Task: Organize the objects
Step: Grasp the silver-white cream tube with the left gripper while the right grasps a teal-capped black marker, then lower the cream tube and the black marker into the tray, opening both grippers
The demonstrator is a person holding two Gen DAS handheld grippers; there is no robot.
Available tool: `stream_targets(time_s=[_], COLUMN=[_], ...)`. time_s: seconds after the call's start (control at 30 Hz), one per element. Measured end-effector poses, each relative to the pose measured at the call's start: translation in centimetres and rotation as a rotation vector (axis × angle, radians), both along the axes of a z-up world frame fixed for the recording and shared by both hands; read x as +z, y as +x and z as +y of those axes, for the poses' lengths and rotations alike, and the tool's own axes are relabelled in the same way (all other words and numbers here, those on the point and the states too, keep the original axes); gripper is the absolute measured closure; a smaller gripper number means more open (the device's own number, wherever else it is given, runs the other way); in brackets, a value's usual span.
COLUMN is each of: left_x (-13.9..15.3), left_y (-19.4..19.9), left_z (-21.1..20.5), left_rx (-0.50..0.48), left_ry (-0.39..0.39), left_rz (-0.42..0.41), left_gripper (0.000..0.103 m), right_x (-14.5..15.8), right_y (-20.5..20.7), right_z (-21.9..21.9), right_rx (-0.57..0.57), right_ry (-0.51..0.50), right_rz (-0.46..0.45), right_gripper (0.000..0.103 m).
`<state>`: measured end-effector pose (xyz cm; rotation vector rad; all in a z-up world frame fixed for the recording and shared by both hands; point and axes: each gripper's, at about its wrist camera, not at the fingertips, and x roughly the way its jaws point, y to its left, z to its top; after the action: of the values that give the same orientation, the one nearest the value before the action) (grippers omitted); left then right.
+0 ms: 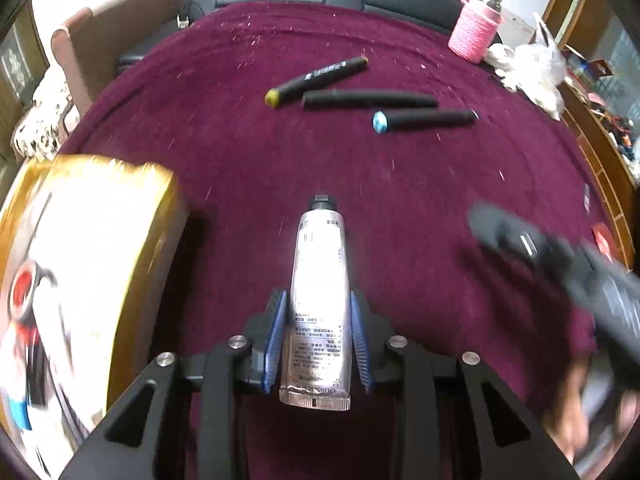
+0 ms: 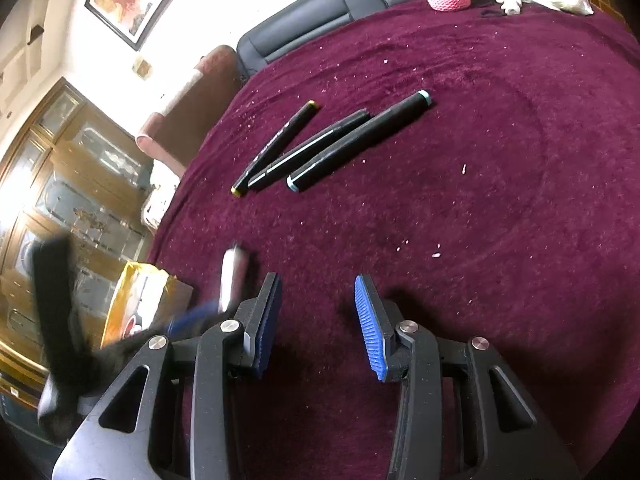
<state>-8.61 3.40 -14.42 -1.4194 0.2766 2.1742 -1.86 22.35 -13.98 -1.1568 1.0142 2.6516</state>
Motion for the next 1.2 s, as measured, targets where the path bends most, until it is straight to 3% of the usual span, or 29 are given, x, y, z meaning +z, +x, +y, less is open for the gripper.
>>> stream_targets(time_s=[0.13,0.2,0.23,0.27,0.33,0.43,0.53,0.8,1.0,1.07,1.1,1.13,1.2], left_x=[0.8,1.1,1.1,1.0,1.1,0.9,0.7,0.3,0.1,0.0,0.1,-0.1,0.2], left_y=[2.0,2.5,2.6,2.7,2.9,2.8,2.6,1.4,1.1,1.2,1.2,1.4,1.7], left_z=[-3.3,-4.6,-4.9,-5.1,-5.6,-6.0,-6.3,-6.8,-7.6,-7.7,-7.7,-7.5,-7.7], left_rx=[-0.005,0.003,-0.001,-0.010,-0.021,-0.036,-0.048,-0.080,-0.062,-0.059,-0.055,-0.050,-0.048], left_ry=[0.044,0.055,0.053,0.062,0.076,0.096,0.119,0.191,0.234,0.239,0.237,0.234,0.224], left_rz=[-0.013,0.024,0.035,0.036,0.050,0.052,0.052,0.006,-0.026,-0.037,-0.036,-0.035,-0.029], left_gripper=[0.073,0.074,0.076,0.090,0.091,0.092,0.092,0.092,0.094,0.094,0.094,0.094,0.095], right_x=[0.5,0.8,0.7,0.6,0.8,1.3,1.7,2.5,-0.3,-0.4,-0.3,-0.3,-0.3], right_y=[0.0,-0.3,-0.8,-1.1,-2.0,-4.7,-8.0,-13.9,-15.1,-14.2,-13.7,-13.1,-11.4], right_z=[-1.2,-1.7,-1.7,-1.5,-0.9,0.0,1.1,1.8,2.8,2.6,2.6,2.5,2.3], right_rx=[0.028,0.037,0.035,0.029,-0.004,-0.064,-0.130,-0.252,-0.335,-0.337,-0.327,-0.320,-0.304], right_ry=[0.020,0.051,0.050,0.037,0.011,0.073,0.067,0.251,0.299,0.333,0.335,0.331,0.327], right_rz=[0.020,0.029,0.001,-0.012,-0.036,-0.095,-0.139,-0.280,-0.404,-0.388,-0.381,-0.379,-0.361], right_gripper=[0.064,0.064,0.064,0.064,0.064,0.065,0.065,0.065,0.065,0.067,0.081,0.088,0.089])
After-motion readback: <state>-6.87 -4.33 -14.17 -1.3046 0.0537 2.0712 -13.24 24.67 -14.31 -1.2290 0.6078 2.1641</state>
